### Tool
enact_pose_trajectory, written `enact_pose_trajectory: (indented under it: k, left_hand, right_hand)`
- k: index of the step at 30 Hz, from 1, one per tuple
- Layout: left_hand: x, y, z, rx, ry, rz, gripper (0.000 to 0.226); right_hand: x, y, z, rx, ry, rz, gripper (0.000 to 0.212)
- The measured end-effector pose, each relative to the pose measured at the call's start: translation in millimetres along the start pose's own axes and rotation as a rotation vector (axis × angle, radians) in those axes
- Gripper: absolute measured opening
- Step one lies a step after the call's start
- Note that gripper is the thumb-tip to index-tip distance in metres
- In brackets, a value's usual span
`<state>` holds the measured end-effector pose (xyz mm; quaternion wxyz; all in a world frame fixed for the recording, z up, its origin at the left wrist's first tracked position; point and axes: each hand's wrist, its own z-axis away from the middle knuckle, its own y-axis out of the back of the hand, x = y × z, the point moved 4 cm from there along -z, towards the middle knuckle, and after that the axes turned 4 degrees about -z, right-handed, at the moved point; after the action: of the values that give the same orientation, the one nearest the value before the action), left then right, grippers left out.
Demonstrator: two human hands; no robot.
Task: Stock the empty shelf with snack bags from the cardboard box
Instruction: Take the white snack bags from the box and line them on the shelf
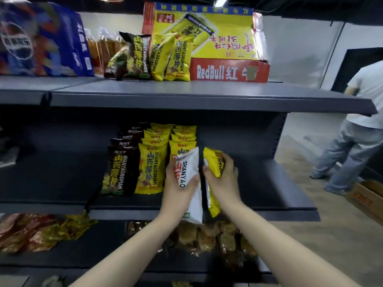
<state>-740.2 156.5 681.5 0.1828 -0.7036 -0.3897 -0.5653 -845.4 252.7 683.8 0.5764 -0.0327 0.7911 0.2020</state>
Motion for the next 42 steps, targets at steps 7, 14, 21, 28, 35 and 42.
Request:
enact_pose_trajectory:
  k: [7, 14, 21, 28, 35, 42]
  left_hand:
    - [-27.5, 65.3, -45.9, 0.121, 0.021, -0.050, 0.076]
    - [-38.1, 99.0, -77.7, 0.161, -0.060, -0.044, 0.062]
    - [-49.2, 112.8, -91.4, 0.172, -0.055, -0.026, 0.068]
    - [-48.3, 106.1, -97.4, 0.163, -0.083, -0.019, 0.064]
    - [-40.0, 91.0, -103.7, 0.128, -0.076, 0.033, 0.070]
    - [-37.0, 94.8, -103.2, 0.118, -0.100, 0.017, 0.068]
  right_hand:
    - [0.4, -82.9, -36.1, 0.093, 0.015, 0.285, 0.071]
    - [12.9, -138.5, -49.8, 0.277, -0.018, 0.433, 0.072]
    - [20.0, -168.2, -61.1, 0.302, -0.023, 0.532, 0.075]
    - [20.7, -161.1, -60.1, 0.131, -0.072, 0.435, 0.099]
    - [37.4, -119.1, -45.2, -0.096, 0.178, 0.605, 0.114]
    - [46.0, -121.7, -40.0, -0.182, 0.227, 0.727, 0.125]
